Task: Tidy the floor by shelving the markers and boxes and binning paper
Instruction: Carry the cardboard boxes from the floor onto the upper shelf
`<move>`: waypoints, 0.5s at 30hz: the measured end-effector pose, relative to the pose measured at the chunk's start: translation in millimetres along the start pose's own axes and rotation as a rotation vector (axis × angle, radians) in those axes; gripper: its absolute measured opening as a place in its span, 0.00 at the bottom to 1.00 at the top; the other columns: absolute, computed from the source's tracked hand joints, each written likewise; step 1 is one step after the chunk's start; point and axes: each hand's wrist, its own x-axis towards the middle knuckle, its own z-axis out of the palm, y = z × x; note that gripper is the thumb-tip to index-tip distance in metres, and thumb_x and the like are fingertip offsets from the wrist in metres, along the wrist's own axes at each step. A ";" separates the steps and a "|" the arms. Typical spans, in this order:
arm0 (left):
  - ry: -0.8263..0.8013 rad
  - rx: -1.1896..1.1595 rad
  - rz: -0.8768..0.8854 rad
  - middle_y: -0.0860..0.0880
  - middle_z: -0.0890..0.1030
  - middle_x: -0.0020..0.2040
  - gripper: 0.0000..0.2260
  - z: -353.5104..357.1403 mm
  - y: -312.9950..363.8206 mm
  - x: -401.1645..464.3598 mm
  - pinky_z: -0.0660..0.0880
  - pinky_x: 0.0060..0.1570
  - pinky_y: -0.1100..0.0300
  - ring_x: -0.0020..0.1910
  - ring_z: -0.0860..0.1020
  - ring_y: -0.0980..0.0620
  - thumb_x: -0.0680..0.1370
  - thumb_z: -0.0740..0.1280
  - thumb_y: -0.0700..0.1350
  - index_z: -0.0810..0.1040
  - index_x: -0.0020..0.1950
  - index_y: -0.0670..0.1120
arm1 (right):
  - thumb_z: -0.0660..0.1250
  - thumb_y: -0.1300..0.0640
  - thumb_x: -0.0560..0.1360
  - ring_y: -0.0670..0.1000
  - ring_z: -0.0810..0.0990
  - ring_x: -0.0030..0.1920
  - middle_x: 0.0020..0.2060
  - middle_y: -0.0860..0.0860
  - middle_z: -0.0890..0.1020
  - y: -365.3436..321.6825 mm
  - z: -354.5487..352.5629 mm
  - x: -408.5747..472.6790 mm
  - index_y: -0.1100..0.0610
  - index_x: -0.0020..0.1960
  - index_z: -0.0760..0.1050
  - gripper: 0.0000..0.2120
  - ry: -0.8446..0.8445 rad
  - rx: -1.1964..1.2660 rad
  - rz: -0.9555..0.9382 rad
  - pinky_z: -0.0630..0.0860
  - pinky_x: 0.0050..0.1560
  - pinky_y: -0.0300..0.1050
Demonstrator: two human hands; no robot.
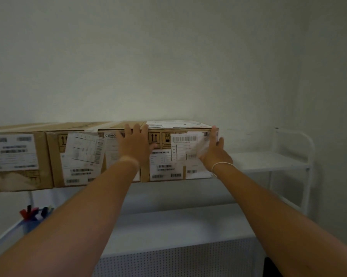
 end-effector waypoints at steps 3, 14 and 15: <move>0.006 0.022 -0.028 0.41 0.55 0.77 0.33 2.1 3.7 -4.6 0.57 0.71 0.38 0.75 0.53 0.36 0.78 0.57 0.60 0.50 0.77 0.47 | 0.59 0.55 0.77 0.60 0.67 0.69 0.77 0.55 0.44 8.2 -5.2 -6.7 0.42 0.73 0.31 0.40 -0.064 0.006 -0.018 0.73 0.55 0.52; -0.026 -0.334 0.021 0.39 0.50 0.78 0.31 -10.5 76.8 -86.8 0.56 0.72 0.43 0.75 0.52 0.35 0.78 0.59 0.54 0.50 0.78 0.48 | 0.61 0.47 0.76 0.59 0.59 0.74 0.77 0.55 0.49 98.0 -63.5 -104.9 0.49 0.76 0.41 0.37 -0.176 -0.073 0.044 0.61 0.70 0.53; -0.041 -0.347 0.038 0.40 0.50 0.78 0.31 -12.5 87.1 -95.4 0.57 0.72 0.43 0.75 0.53 0.35 0.79 0.59 0.54 0.51 0.78 0.48 | 0.61 0.47 0.76 0.59 0.59 0.73 0.77 0.55 0.50 108.5 -72.3 -116.0 0.49 0.76 0.42 0.37 -0.181 -0.087 0.055 0.62 0.70 0.53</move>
